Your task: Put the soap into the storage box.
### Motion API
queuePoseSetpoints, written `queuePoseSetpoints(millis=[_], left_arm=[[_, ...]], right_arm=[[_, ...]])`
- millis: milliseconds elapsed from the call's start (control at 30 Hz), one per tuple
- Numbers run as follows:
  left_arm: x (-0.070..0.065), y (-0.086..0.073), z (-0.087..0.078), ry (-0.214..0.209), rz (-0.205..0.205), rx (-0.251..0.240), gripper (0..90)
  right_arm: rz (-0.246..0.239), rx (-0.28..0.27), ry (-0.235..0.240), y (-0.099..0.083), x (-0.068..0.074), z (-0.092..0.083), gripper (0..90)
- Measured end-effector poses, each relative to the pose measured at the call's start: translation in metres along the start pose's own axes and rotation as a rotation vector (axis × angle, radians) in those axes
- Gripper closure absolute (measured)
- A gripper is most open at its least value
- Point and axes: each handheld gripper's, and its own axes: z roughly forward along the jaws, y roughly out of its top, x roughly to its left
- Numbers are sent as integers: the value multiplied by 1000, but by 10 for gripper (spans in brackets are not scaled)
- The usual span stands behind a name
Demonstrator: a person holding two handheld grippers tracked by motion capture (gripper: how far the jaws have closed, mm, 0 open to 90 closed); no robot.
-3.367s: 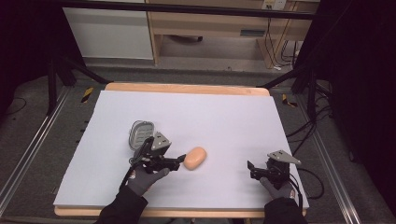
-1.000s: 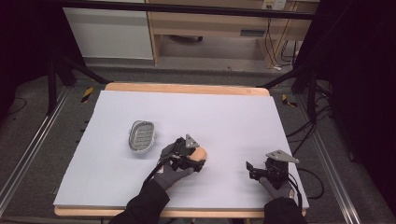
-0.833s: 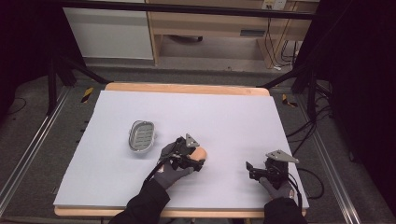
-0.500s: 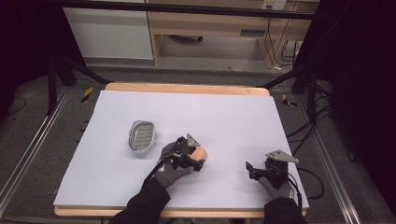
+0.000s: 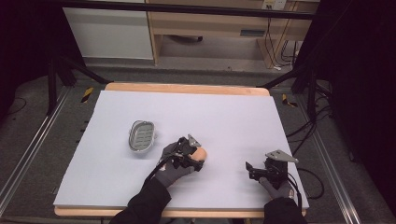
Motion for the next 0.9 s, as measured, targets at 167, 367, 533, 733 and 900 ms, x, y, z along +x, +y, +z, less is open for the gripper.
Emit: queuePoseSetpoints(millis=[167, 367, 533, 733, 900], left_arm=[[0, 0, 1, 0, -2, 8, 271], [-1, 0, 1, -1, -5, 7, 310], [0, 0, 0, -1, -8, 8, 315], [-1, -1, 0, -2, -4, 7, 317], [0, -1, -1, -1, -6, 7, 318]], right_arm=[[1, -1, 0, 0, 0, 0, 58], [2, 1, 1, 0, 0, 0, 58], [1, 2, 1, 0, 0, 0, 58], [-1, 3, 1, 0, 0, 1, 58], [3, 8, 1, 0, 1, 1, 58]])
